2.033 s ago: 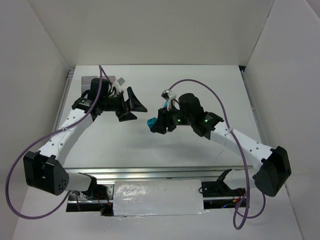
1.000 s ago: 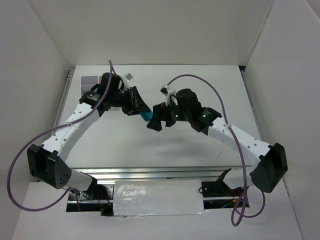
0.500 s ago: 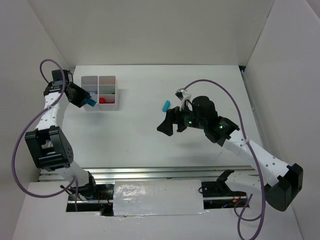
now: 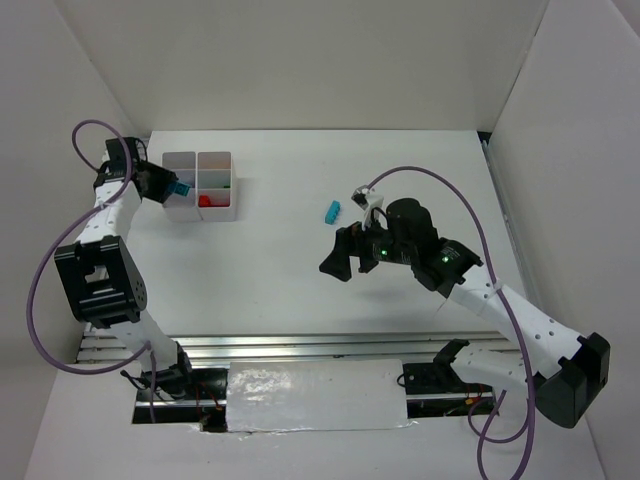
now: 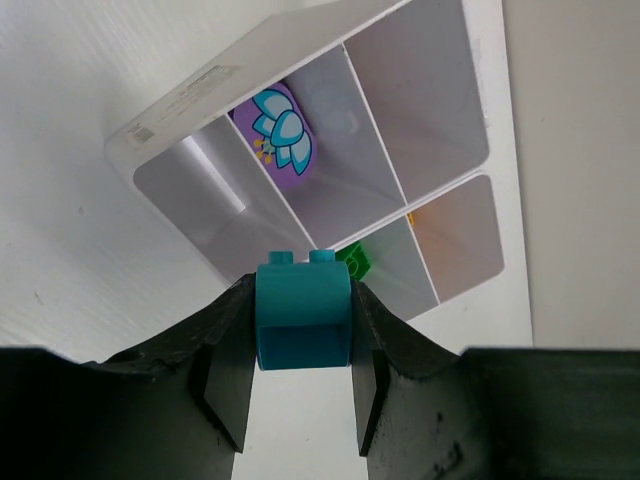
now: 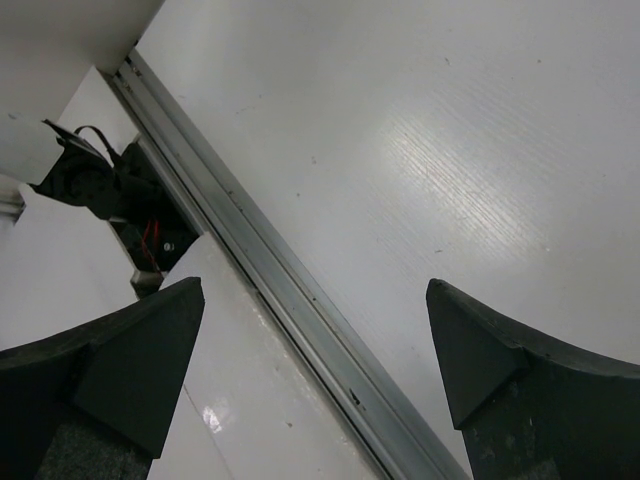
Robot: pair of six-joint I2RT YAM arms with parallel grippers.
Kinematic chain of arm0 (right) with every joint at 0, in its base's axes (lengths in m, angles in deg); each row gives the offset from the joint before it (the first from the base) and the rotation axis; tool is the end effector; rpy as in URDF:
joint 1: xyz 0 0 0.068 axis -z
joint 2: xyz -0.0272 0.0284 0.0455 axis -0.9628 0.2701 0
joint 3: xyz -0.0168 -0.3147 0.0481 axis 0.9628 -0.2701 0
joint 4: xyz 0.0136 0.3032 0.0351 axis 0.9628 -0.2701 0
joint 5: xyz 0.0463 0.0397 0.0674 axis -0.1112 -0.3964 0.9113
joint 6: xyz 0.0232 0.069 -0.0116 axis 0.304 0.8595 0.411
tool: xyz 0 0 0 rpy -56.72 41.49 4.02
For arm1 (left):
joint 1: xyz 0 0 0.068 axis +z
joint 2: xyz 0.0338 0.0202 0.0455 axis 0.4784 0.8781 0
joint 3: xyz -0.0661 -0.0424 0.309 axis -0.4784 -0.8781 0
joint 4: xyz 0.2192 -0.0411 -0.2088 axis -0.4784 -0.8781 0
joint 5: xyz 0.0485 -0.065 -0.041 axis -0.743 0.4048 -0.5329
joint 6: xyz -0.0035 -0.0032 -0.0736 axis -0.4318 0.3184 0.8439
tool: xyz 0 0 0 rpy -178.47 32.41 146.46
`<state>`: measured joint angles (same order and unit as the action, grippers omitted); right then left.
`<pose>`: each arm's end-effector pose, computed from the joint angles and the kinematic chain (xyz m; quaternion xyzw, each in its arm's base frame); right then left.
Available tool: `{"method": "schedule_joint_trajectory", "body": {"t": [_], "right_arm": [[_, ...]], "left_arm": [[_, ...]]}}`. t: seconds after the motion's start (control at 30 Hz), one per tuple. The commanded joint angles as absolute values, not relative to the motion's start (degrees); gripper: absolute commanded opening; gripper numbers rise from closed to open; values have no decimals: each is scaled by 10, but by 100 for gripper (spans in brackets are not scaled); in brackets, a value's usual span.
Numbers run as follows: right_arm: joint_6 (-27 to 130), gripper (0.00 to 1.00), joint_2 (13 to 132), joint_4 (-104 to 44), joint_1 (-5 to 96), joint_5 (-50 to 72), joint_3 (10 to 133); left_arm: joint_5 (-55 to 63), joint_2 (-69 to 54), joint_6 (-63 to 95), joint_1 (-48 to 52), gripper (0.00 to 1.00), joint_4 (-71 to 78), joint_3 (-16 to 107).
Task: Sort the legos into containers by color
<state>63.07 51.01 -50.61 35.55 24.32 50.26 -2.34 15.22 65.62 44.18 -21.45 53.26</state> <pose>0.2023 0.1906 0.3542 -0.2434 0.8082 0.3803 0.3780 0.4459 0.1224 0.2985 -0.5618 0.7167 -0.1743 0.3746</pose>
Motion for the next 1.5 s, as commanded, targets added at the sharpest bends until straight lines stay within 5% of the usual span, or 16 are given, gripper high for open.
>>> {"method": "schedule_joint_trajectory", "body": {"t": [0.0,0.23,0.57,0.97,1.37,1.47], "right_arm": [[611,100,499,-514,357,254,506],[604,100,508,-522,357,259,517],[602,100,510,-522,357,271,517],[610,100,515,-518,357,250,514],[643,100,566,-496,357,235,527],[650,100,579,-487,357,248,532]], "left_arm": [[-37,136,684,447,7,-183,526],[-39,144,696,448,20,-182,508],[-39,163,680,457,59,-149,495],[-39,148,670,467,78,-135,502],[10,120,600,468,83,-158,518],[23,141,572,457,92,-191,543]]}}
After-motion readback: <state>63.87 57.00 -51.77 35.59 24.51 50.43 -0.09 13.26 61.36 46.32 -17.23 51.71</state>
